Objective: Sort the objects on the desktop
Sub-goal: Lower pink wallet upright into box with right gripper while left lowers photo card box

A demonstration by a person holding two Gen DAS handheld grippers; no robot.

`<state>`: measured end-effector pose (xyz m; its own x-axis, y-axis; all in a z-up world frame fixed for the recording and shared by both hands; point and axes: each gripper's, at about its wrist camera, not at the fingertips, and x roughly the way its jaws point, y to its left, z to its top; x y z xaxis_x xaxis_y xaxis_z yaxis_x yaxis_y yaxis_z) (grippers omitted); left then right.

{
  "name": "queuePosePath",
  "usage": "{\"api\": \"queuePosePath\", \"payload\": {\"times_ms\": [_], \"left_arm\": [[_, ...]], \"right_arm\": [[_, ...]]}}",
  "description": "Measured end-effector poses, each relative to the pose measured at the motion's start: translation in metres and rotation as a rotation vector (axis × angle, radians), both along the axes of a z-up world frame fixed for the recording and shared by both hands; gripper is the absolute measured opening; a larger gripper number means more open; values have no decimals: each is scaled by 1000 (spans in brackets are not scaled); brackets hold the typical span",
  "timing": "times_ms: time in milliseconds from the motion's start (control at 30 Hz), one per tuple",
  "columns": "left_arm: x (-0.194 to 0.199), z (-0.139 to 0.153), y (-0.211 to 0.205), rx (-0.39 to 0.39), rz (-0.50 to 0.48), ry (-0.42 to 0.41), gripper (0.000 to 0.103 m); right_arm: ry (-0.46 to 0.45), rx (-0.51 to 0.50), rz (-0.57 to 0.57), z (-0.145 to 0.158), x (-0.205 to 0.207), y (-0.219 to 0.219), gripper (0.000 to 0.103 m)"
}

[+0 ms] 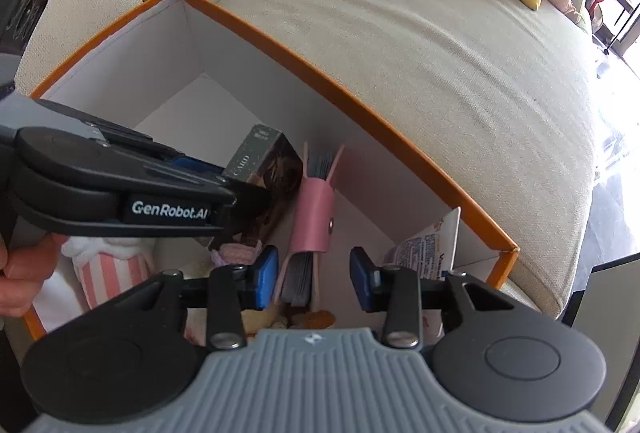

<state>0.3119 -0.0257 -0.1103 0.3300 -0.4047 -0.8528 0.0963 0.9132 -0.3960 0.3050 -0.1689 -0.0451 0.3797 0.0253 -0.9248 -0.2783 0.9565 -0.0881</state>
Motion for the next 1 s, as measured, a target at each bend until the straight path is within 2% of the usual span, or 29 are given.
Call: {"api": "queuePosePath", "payload": {"times_ms": [100, 167, 300, 400, 533, 633, 900, 1000], "left_arm": [[-4, 2, -2, 21, -24, 24, 29], [-7, 5, -2, 42, -34, 36, 29], [-14, 11, -2, 93, -56, 40, 29], [-19, 6, -3, 98, -81, 68, 29], [-23, 3, 2, 66, -53, 41, 28], [-30, 11, 2, 107, -55, -21, 26], [-36, 52, 11, 152, -36, -159, 26], [-34, 62, 11, 143, -39, -175, 26]], "right_arm": [[0, -8, 24, 1, -5, 1, 40], [0, -5, 34, 1, -7, 0, 32], [0, -12, 64, -1, -11, 0, 32], [12, -36, 72, -10, -11, 2, 32], [0, -8, 44, -16, -9, -3, 24], [-27, 32, 18, -11, -13, -9, 19], [-88, 122, -48, 23, -11, -15, 17], [-112, 162, -70, 39, -16, -18, 17]]}}
